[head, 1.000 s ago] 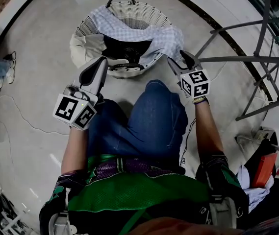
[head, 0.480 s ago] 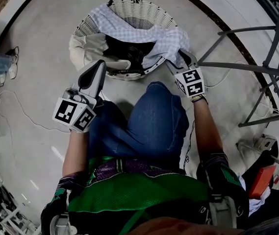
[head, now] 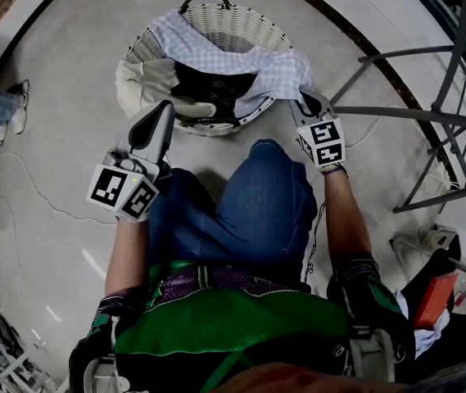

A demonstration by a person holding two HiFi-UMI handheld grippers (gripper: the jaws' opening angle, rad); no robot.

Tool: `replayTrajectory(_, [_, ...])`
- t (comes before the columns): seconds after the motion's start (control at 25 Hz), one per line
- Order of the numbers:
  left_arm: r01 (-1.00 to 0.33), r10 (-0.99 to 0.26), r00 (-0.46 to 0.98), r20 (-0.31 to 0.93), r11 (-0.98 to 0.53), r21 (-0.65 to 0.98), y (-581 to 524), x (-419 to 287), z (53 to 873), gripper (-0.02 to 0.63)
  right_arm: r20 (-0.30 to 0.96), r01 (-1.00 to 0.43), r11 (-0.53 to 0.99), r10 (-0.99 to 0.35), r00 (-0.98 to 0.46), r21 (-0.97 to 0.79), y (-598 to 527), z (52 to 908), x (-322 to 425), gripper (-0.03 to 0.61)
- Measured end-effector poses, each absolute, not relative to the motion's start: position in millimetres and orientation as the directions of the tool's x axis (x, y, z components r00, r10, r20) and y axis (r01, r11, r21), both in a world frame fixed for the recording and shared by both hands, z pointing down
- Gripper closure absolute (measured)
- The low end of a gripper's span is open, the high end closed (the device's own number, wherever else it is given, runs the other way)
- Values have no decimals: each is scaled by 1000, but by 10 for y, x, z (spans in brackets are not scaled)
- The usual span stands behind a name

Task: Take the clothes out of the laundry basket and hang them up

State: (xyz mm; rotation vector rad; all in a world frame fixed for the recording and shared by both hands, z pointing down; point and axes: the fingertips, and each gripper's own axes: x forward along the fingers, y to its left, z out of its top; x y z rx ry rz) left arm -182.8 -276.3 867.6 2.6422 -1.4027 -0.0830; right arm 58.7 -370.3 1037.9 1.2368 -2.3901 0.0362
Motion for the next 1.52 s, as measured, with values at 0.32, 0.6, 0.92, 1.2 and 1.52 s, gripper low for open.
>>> replayTrajectory(0.32, [-826, -838, 545, 14, -535, 177, -2829, -1790, 8377, 595, 397, -787, 591, -774, -492, 178, -3704, 9920, 663, 531])
replayTrajectory(0.6, [-834, -844, 531, 76, -505, 220, -3003, -1656, 7530, 595, 440, -795, 596, -747, -498, 113, -3659, 9117, 728, 532])
replayTrajectory(0.92, [-838, -843, 530, 86, -506, 207, -3049, -1595, 5986, 595, 475, -787, 612, -717, -511, 78, -3528, 7638, 697, 532])
replayTrajectory(1.2, [-846, -846, 524, 98, -503, 176, -2902, -1743, 4717, 595, 461, -784, 615, -720, -519, 77, -3444, 6190, 585, 532])
replayTrajectory(1.52, [-866, -872, 486, 62, -470, 170, -2467, -2032, 3635, 595, 400, -770, 623, -745, -534, 134, -3245, 4805, 441, 532])
